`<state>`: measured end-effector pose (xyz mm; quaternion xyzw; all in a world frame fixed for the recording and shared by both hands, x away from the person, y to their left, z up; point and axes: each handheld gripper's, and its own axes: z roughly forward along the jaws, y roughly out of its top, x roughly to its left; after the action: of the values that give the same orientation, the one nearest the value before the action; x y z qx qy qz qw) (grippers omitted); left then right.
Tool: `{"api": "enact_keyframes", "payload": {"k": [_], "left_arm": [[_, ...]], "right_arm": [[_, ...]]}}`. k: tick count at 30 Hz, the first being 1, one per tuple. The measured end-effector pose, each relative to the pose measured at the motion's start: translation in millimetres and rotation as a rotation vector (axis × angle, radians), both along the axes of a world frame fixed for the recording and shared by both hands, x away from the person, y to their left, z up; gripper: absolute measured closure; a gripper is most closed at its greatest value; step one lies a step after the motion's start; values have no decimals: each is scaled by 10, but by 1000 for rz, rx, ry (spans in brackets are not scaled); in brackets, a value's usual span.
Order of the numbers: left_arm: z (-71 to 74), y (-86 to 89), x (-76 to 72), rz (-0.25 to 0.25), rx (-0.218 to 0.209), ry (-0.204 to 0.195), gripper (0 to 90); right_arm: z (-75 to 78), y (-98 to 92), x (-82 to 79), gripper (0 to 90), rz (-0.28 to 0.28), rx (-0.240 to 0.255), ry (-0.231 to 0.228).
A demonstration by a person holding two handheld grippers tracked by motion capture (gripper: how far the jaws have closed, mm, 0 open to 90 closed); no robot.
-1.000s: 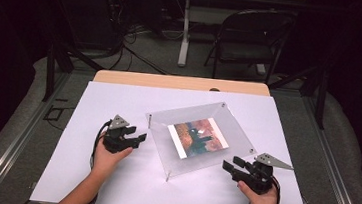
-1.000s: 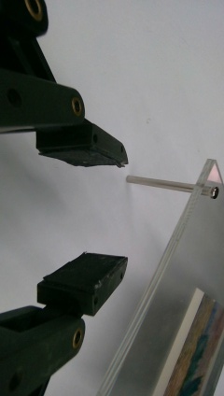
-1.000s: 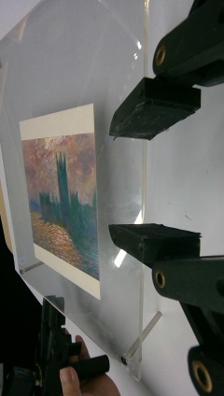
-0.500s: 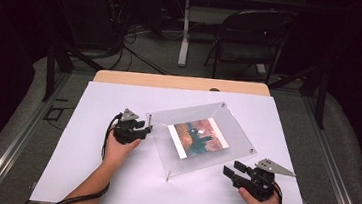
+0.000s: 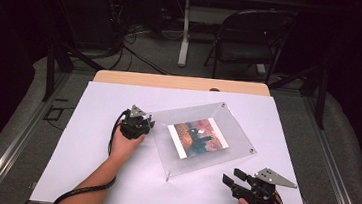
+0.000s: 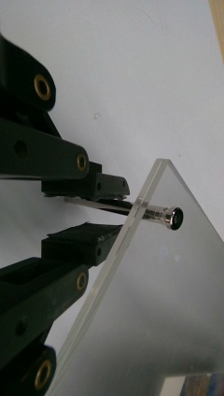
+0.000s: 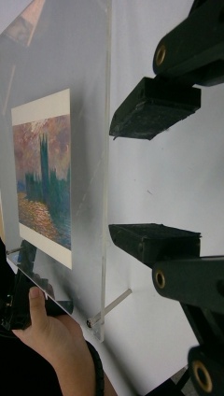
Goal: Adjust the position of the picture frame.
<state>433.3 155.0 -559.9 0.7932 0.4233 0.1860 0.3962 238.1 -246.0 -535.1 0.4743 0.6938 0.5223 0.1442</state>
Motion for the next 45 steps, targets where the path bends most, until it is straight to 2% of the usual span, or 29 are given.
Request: {"api": "enact_keyframes", "payload": {"k": [5, 9, 17, 23, 27, 32, 35, 43, 45], "left_arm": [[-12, 20, 34, 7, -14, 15, 828], [7, 33, 41, -2, -27, 31, 836], [80, 81, 5, -23, -54, 66, 829], [213, 119, -57, -49, -74, 106, 820], [272, 120, -100, -49, -76, 113, 818], [322, 119, -142, -39, -88, 130, 814], [323, 119, -169, -37, -89, 125, 814], [317, 143, -219, -49, -95, 122, 813], [314, 148, -231, -51, -93, 123, 814]], "right_arm": [[-5, -9, -29, 457, 2, 4, 5], [-22, 49, -44, 455, 21, -12, 0], [-96, 355, -48, 534, 160, -32, 47], [-154, 643, -64, 581, 248, -59, 40], [-161, 781, -44, 616, 291, -44, 17], [-219, 961, -25, 636, 336, -22, 25], [-248, 1076, -14, 665, 363, -17, 29], [-289, 1276, 32, 707, 389, 5, 18], [-284, 1309, 28, 735, 392, 13, -9]]}}
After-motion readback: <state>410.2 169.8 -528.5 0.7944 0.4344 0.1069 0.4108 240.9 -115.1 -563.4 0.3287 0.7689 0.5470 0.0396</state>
